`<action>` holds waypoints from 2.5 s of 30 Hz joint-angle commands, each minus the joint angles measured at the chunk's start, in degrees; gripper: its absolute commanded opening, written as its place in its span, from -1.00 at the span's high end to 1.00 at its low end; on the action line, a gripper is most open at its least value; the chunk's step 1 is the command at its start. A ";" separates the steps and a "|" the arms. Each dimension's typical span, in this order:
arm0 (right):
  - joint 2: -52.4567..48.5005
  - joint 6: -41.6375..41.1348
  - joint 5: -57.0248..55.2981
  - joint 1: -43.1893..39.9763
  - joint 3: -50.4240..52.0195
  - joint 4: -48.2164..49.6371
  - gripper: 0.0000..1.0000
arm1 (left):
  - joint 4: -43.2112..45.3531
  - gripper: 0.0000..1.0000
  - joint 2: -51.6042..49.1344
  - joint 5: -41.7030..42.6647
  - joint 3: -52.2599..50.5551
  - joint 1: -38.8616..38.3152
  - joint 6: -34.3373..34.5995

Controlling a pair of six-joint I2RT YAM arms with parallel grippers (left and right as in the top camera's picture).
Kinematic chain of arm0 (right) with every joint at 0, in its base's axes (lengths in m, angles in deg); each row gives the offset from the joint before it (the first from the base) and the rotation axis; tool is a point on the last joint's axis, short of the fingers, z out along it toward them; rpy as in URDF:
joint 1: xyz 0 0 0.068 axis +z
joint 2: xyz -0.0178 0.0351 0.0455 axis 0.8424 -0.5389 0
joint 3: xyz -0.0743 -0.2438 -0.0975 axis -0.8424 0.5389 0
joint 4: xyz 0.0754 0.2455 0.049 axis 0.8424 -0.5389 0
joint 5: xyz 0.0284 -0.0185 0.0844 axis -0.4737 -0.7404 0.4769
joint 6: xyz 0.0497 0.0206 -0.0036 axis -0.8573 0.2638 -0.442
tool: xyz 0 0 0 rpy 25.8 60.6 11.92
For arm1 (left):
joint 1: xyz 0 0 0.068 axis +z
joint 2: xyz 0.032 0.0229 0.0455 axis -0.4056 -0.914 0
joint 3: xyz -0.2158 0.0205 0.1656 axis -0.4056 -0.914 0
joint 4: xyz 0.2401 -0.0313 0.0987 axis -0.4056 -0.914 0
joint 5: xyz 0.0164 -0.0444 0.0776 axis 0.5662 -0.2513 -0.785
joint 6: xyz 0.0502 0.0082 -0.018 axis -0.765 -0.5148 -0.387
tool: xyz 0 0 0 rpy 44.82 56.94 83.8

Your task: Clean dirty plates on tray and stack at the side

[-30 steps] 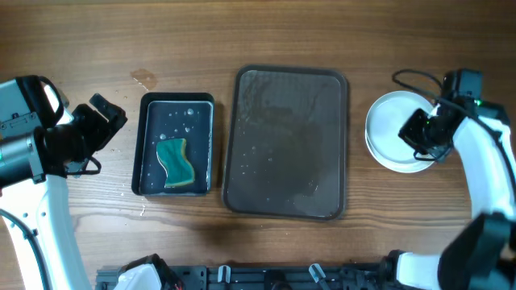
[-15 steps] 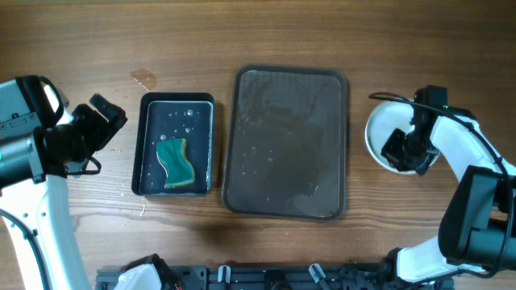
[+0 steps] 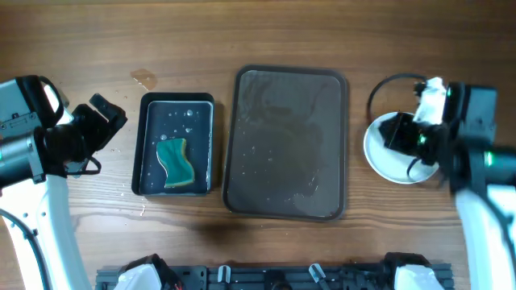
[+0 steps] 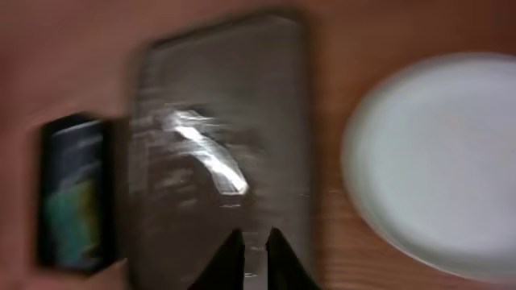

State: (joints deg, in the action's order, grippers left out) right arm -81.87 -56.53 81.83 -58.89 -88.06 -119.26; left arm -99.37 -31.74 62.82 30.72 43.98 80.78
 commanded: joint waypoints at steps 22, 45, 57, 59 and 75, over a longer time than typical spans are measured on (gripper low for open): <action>45.35 10.93 -5.99 10.21 32.89 30.97 -1.00 | 0.02 -1.00 0.31 0.68 0.76 0.37 -0.11; 59.54 10.84 -10.08 10.21 63.54 56.17 -1.00 | 0.02 -1.00 0.31 0.68 0.76 0.37 -0.09; 59.41 10.84 -10.08 10.21 63.54 56.17 -0.99 | 0.04 -1.00 0.87 0.68 0.72 -0.31 -0.11; 59.41 10.84 -10.08 10.21 63.54 56.17 -0.99 | -0.11 -1.00 2.21 0.00 0.66 -0.79 -0.26; 59.41 10.84 -10.08 10.21 63.54 56.17 -0.99 | 57.51 -1.00 40.28 5.90 -47.45 -19.96 -8.24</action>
State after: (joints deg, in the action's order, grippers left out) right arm -22.66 -46.10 72.17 -48.90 -24.59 -63.20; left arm -46.60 0.28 66.74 -7.79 24.64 74.31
